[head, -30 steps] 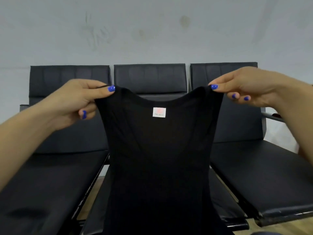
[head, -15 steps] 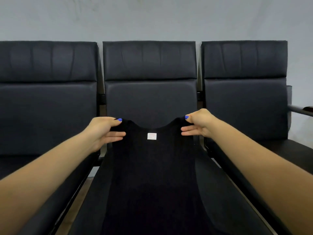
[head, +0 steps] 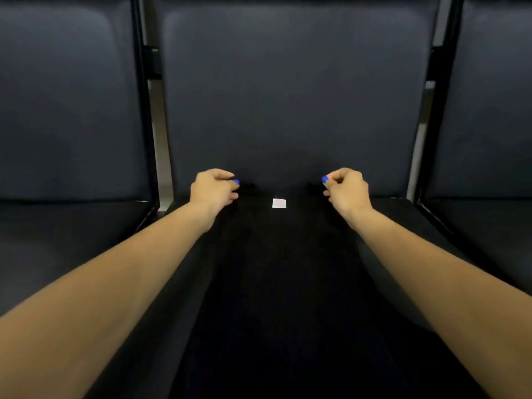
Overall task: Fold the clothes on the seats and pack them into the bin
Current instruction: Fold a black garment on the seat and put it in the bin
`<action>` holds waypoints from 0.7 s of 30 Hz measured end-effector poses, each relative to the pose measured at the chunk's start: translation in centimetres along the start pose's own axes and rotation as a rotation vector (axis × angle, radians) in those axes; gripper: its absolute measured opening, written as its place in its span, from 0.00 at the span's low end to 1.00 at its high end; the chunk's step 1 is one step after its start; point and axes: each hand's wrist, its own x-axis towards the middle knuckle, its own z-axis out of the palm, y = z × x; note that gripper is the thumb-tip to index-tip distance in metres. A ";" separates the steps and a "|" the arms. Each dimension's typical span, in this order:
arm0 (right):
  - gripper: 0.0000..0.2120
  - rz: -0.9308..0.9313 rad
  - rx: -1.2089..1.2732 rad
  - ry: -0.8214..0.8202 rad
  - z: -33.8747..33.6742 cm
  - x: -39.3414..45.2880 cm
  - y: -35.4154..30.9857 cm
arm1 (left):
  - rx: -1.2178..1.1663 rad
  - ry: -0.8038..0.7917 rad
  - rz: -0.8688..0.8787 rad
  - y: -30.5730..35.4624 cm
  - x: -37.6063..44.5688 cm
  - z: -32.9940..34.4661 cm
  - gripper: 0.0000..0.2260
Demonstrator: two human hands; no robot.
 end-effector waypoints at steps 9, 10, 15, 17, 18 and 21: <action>0.29 -0.287 -0.402 -0.352 0.0 -2.2 0.7 | 0.464 -0.095 0.292 -2.1 -12.3 -7.9 0.06; 0.29 -0.276 -0.420 -0.387 -0.4 -2.5 0.4 | 0.615 -0.187 0.231 -1.9 -14.7 -9.2 0.13; 0.25 -0.283 -0.546 -0.515 -3.5 -7.1 -2.8 | 1.398 -0.592 0.002 -1.7 -23.2 -11.3 0.28; 0.21 -0.259 -0.598 -0.601 -5.6 -10.8 -4.5 | 1.482 -0.526 0.121 -2.1 -24.0 -10.3 0.22; 0.19 -0.244 -0.676 -0.659 -6.9 -12.9 -5.2 | 1.500 -0.504 0.142 -2.2 -24.2 -9.9 0.20; 0.13 -0.179 -0.963 -0.696 -11.7 -18.5 -5.5 | 1.433 -0.548 0.158 -2.8 -25.1 -8.4 0.15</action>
